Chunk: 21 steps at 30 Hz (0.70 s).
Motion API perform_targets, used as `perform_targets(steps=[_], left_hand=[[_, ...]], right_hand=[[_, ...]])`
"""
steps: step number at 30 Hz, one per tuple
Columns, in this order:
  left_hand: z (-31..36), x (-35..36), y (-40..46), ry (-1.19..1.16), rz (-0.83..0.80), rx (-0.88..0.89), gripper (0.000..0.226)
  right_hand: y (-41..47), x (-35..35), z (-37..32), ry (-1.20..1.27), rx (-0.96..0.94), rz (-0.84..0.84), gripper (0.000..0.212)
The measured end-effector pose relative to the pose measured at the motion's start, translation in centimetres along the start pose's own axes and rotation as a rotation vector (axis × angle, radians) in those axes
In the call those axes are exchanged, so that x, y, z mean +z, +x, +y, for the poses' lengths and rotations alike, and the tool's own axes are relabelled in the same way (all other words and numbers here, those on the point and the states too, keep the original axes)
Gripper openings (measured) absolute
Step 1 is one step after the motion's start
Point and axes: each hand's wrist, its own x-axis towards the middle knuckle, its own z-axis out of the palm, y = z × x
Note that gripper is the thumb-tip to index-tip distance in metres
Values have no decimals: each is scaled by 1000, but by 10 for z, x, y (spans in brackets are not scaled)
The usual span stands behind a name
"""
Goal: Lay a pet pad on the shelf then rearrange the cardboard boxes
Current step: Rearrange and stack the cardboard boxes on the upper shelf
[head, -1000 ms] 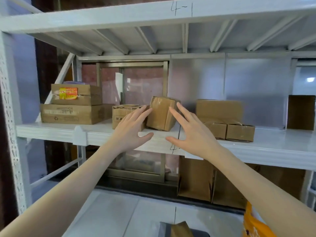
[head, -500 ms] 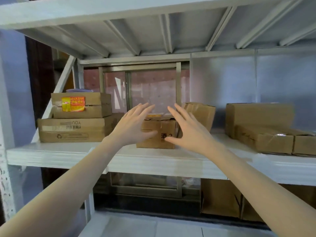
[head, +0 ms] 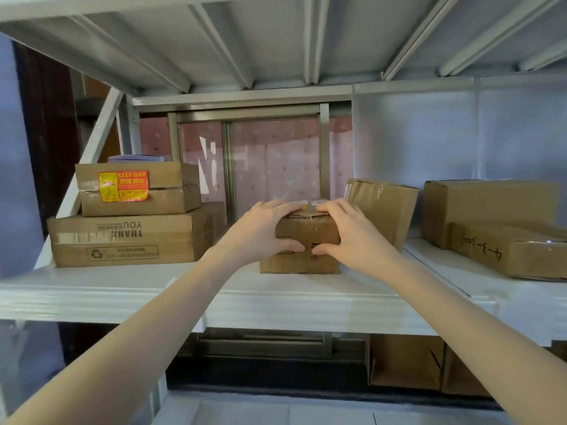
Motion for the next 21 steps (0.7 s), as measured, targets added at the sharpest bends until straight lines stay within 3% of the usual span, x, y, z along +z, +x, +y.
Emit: perform_targets(steps=[9,16,21], left_hand=[[-44,-20,-7,-22,116,-24,76],[-87,-36,-24,2,47,-109,73],[-104,-29,-35,176,43,-140,74]], right_hand=[[40,21,-33,32,-62,25,60],[69,55,-63,67,-69,-38,61],[76,75,-71,17,-94,-62,57]])
